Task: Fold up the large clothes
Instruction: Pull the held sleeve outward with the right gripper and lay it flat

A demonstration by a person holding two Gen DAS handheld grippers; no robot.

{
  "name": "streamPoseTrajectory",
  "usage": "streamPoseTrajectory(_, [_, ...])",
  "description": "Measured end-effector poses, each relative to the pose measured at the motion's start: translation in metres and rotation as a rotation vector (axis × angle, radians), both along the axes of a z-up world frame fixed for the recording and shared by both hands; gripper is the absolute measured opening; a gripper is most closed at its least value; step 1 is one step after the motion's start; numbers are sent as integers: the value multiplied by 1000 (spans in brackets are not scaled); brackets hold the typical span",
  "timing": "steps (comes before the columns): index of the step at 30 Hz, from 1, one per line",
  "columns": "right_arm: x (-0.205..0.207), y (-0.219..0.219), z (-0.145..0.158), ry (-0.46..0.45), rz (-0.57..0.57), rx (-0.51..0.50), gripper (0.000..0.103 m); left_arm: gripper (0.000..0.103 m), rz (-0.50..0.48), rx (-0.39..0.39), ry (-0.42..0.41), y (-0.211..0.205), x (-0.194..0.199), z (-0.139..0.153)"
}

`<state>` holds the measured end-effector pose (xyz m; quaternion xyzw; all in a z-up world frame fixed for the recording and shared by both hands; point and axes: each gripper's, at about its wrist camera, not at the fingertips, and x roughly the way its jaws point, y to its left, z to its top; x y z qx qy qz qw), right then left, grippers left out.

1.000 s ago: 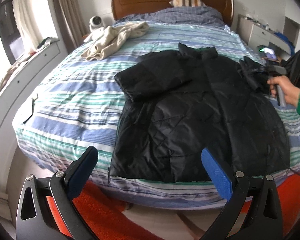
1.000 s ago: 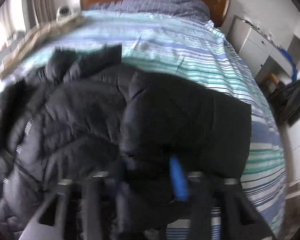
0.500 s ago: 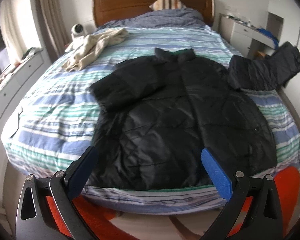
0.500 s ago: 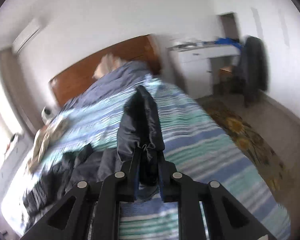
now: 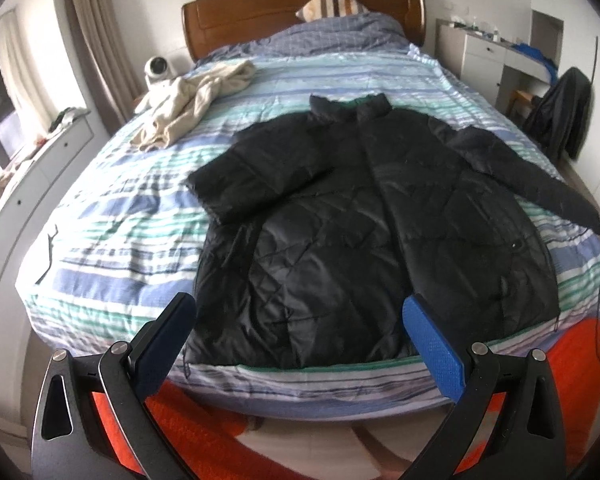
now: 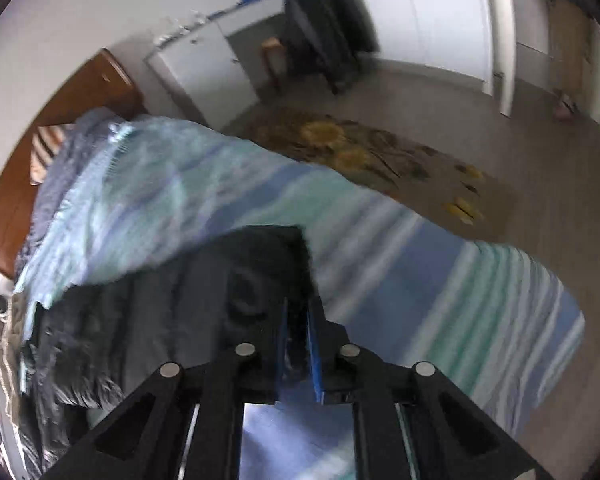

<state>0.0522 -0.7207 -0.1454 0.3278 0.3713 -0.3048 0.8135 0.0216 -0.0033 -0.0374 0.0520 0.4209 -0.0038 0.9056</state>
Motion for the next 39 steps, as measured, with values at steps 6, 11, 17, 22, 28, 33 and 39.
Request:
streamPoseTrajectory(6, [-20, 8, 34, -83, 42, -75, 32, 103, -24, -12, 15, -7, 6, -2])
streamPoseTrajectory(11, [24, 37, 63, -277, 252, -18, 44, 103, -75, -22, 5, -25, 11, 6])
streamPoseTrajectory(17, [68, 19, -24, -27, 202, 23, 41, 103, -85, -43, -36, -29, 6, 17])
streamPoseTrajectory(22, [31, 8, -46, -6, 82, 6, 32, 103, -28, -32, 12, -10, 10, 2])
streamPoseTrajectory(28, [-1, 33, -5, -36, 79, -152, 36, 103, 16, -80, 79, 7, 20, -20])
streamPoseTrajectory(33, [-27, 104, 14, -89, 176, -241, 51, 103, -27, -128, 81, 3, 20, -22])
streamPoseTrajectory(39, [-48, 194, 23, -125, 303, -270, 54, 103, -154, -56, 21, -10, 10, -17])
